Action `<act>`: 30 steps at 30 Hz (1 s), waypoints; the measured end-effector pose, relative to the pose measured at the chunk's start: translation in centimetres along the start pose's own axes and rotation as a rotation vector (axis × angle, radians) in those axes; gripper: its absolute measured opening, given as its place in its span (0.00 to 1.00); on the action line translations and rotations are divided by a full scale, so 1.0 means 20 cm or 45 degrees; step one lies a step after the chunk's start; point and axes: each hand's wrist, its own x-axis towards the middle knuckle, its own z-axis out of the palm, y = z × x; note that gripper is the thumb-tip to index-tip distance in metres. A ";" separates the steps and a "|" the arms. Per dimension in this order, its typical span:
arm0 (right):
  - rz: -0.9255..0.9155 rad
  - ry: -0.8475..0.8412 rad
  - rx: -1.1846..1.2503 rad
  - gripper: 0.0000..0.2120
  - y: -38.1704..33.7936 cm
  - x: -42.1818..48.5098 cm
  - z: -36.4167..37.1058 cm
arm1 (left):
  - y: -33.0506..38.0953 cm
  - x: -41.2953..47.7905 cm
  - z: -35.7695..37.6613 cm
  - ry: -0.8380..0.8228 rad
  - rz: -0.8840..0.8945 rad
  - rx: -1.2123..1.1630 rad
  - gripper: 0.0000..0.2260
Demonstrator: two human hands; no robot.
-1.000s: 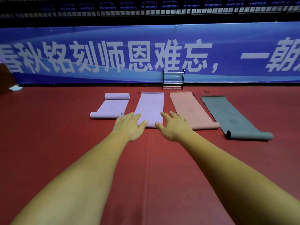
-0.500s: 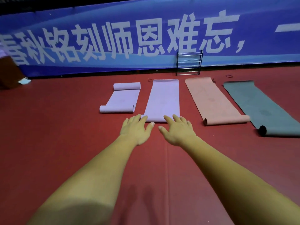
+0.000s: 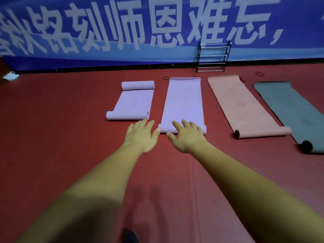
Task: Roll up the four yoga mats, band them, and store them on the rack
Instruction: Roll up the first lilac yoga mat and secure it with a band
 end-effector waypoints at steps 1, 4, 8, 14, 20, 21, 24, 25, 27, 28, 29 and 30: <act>0.014 -0.008 -0.001 0.32 -0.05 0.10 0.02 | -0.07 0.09 0.00 -0.008 0.015 -0.005 0.27; 0.057 -0.016 -0.003 0.32 -0.22 0.40 0.07 | -0.32 0.38 0.01 -0.023 0.050 0.006 0.27; 0.150 -0.036 0.015 0.32 -0.46 0.82 0.13 | -0.65 0.77 0.01 -0.072 0.106 0.030 0.27; 0.218 -0.077 0.032 0.32 -0.83 1.38 0.15 | -1.13 1.28 -0.05 -0.113 0.152 0.046 0.27; 0.223 -0.087 0.038 0.32 -1.09 1.92 0.17 | -1.50 1.78 -0.08 -0.129 0.148 -0.013 0.28; 0.221 -0.089 0.039 0.32 -1.12 2.02 0.18 | -1.56 1.86 -0.07 -0.139 0.148 -0.018 0.28; 0.220 -0.103 0.025 0.32 -1.20 2.34 0.24 | -1.74 2.11 -0.03 -0.156 0.139 -0.026 0.28; 0.219 -0.110 0.026 0.32 -1.23 2.46 0.27 | -1.80 2.21 -0.02 -0.160 0.137 -0.028 0.28; 0.211 -0.121 0.027 0.32 -1.29 2.73 0.34 | -1.93 2.42 0.02 -0.170 0.133 -0.011 0.28; 0.205 -0.127 0.032 0.32 -1.31 2.87 0.38 | -1.99 2.54 0.04 -0.180 0.134 0.002 0.28; 0.203 -0.140 0.049 0.32 -1.34 3.00 0.42 | -2.06 2.65 0.06 -0.200 0.134 0.010 0.28; 0.207 -0.160 0.069 0.33 -1.37 3.13 0.45 | -2.12 2.75 0.08 -0.224 0.124 0.015 0.28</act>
